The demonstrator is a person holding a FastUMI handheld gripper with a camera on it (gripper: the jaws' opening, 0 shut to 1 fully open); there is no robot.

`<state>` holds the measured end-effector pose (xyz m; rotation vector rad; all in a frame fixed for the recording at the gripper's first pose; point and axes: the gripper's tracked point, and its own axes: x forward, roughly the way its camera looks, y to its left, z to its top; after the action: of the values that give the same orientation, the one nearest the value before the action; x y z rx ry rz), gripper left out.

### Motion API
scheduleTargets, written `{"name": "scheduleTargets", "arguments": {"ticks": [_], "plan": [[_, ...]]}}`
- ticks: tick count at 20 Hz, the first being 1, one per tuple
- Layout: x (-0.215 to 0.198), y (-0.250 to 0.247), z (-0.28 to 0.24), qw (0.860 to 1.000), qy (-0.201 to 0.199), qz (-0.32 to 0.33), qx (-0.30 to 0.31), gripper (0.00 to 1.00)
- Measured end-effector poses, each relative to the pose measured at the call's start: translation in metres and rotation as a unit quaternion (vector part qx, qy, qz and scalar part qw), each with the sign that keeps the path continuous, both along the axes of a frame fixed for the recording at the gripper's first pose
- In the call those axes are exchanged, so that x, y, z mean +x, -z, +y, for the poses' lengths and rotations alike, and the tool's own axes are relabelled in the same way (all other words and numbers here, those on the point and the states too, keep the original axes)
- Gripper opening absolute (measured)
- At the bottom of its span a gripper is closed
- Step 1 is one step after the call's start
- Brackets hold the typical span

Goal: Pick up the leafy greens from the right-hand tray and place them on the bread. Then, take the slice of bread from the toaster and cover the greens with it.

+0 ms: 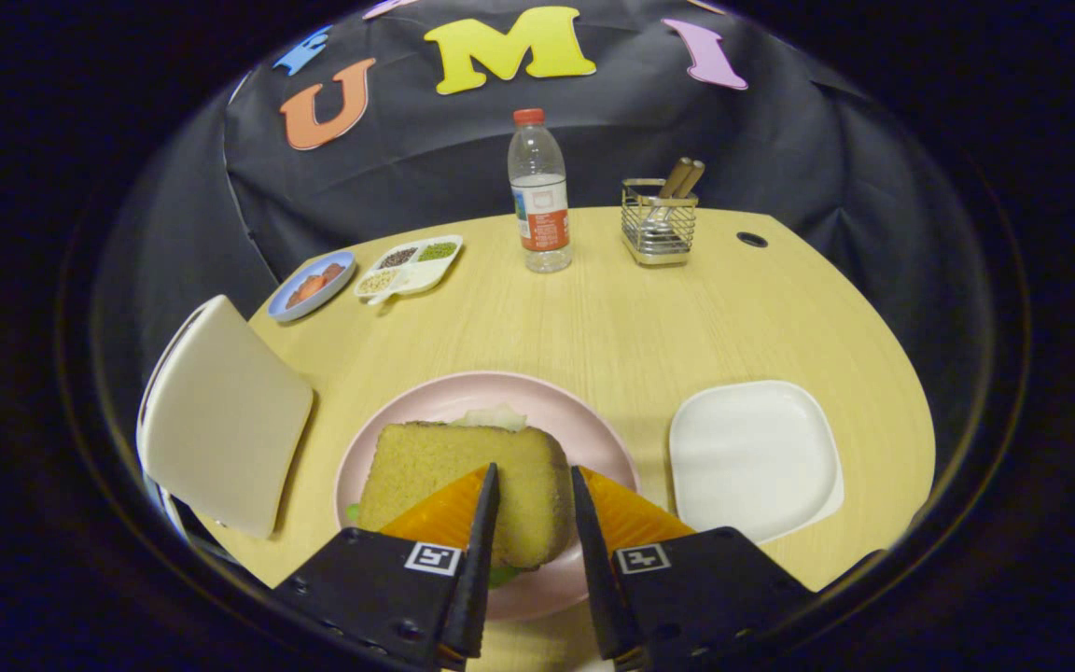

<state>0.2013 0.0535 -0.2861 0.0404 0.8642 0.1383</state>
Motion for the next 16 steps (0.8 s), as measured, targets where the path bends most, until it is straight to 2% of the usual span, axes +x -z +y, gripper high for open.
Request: {"name": "scheduleTargets", "arguments": {"ticks": [2,8,11,13,16], "plan": [[0.0,-0.002,-0.003,1.0,0.006,-0.006,-0.012,0.49],[-0.011,-0.012,-0.008,0.998,0.02,-0.037,-0.039,0.72],[-0.018,-0.033,-0.011,0.996,0.03,-0.078,-0.042,0.92],[-0.025,-0.054,-0.01,0.992,0.038,-0.112,-0.032,0.96],[-0.045,-0.085,-0.01,0.987,0.047,-0.151,-0.033,0.96]]}}
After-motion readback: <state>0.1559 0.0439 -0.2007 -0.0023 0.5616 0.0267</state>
